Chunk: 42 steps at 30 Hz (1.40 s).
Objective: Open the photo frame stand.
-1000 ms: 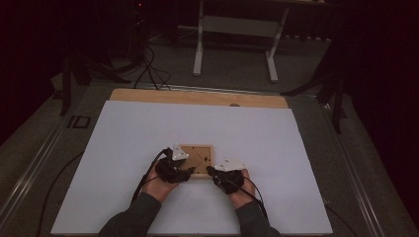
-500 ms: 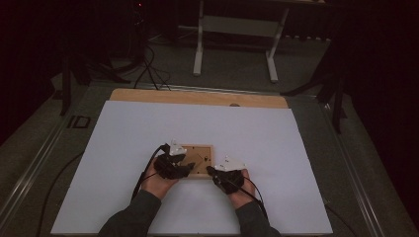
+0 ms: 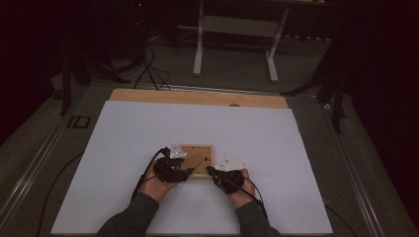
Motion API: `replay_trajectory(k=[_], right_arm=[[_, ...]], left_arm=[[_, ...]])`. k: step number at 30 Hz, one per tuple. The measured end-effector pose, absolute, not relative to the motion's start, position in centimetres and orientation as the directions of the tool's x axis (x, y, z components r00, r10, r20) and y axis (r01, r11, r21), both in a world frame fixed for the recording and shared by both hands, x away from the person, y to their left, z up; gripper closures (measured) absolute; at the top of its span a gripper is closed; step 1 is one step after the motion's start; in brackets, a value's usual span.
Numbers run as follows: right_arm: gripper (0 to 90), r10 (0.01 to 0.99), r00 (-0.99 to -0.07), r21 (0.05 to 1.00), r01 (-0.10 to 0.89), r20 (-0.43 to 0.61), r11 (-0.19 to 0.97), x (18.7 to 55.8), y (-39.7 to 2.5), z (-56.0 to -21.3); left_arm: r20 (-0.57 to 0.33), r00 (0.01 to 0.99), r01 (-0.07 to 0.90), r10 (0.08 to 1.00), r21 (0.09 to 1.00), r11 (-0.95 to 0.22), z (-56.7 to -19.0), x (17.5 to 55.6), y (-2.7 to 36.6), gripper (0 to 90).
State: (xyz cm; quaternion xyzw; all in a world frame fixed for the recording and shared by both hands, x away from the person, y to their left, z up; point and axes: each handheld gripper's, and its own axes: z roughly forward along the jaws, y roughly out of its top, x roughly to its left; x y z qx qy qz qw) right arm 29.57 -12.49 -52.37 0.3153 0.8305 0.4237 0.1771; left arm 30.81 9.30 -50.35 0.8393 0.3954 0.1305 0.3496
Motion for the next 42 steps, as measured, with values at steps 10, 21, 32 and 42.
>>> replay_trajectory(k=[10, 21, 32, 42], right_arm=[[89.8, 0.673, -0.739, 0.815, 0.373, -0.028, 0.443, 29.6, -12.5, -52.4], [89.8, 0.672, -0.740, 0.816, 0.370, -0.030, 0.444, 29.6, -12.5, -52.4], [89.8, 0.673, -0.739, 0.815, 0.370, -0.033, 0.446, 29.6, -12.5, -52.4], [89.8, 0.673, -0.739, 0.815, 0.374, -0.026, 0.442, 29.6, -12.5, -52.4]], left_arm=[[-0.073, 0.636, 0.572, 0.768, 0.714, -0.405, -48.4, 31.2, 8.7, 50.0], [-0.203, 0.607, 0.673, 0.768, 0.644, -0.362, -48.9, 32.6, 9.1, 47.8], [-0.237, 0.603, 0.695, 0.762, 0.625, -0.356, -49.2, 33.0, 9.1, 50.2], [-0.261, 0.597, 0.712, 0.759, 0.609, -0.351, -49.2, 33.4, 9.1, 50.8]])
